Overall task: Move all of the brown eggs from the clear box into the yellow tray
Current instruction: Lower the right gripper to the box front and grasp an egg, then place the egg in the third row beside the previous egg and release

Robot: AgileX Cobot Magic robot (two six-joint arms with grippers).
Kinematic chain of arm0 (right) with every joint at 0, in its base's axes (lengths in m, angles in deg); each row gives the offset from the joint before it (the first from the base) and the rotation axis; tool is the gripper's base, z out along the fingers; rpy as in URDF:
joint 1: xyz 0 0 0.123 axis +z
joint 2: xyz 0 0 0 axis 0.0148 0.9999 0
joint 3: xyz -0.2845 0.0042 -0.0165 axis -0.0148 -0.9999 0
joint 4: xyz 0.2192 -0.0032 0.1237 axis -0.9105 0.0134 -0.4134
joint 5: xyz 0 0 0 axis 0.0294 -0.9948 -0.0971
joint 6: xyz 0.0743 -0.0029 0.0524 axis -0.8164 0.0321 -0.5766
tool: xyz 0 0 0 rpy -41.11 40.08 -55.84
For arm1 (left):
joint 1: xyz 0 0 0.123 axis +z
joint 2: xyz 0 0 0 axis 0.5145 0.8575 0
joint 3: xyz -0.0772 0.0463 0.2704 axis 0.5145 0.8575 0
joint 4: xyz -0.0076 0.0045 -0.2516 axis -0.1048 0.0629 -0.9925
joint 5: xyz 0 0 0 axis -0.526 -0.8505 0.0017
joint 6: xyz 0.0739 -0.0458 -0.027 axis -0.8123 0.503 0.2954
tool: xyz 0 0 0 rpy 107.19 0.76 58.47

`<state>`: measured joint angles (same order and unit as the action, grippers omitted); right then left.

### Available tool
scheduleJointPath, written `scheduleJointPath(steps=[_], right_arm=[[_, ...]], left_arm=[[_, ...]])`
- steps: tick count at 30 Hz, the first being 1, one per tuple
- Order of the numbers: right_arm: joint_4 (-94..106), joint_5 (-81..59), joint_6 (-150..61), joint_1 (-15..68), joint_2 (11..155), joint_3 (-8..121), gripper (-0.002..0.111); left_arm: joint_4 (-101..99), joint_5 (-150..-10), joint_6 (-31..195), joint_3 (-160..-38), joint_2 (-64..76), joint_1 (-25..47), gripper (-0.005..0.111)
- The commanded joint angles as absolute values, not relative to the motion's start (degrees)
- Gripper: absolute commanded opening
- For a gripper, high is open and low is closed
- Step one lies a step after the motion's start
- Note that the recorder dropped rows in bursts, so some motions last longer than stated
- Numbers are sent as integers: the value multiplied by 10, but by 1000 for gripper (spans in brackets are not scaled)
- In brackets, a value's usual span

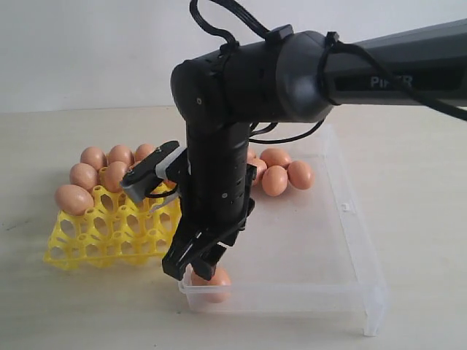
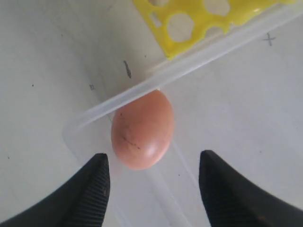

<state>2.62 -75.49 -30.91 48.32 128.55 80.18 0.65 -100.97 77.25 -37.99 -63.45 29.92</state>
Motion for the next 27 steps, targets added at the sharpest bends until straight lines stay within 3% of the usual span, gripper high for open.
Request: scheduleJointPath(steps=[1, 13, 15, 19, 27], right_arm=[[20, -745, -303, 480, 1310, 800, 54], [7, -719, -294, 481, 1361, 800, 52], [9, -719, -294, 481, 1362, 800, 41], [24, -721, -295, 481, 1345, 800, 0], [89, -651, -297, 468, 1246, 800, 0]], left_arm=[[7, -1005, 775, -382, -638, 298, 0], [7, -1005, 775, -382, -638, 298, 0], [7, -1005, 775, -382, -638, 298, 0], [7, -1005, 775, -382, -638, 298, 0], [7, -1005, 775, -382, -638, 298, 0]])
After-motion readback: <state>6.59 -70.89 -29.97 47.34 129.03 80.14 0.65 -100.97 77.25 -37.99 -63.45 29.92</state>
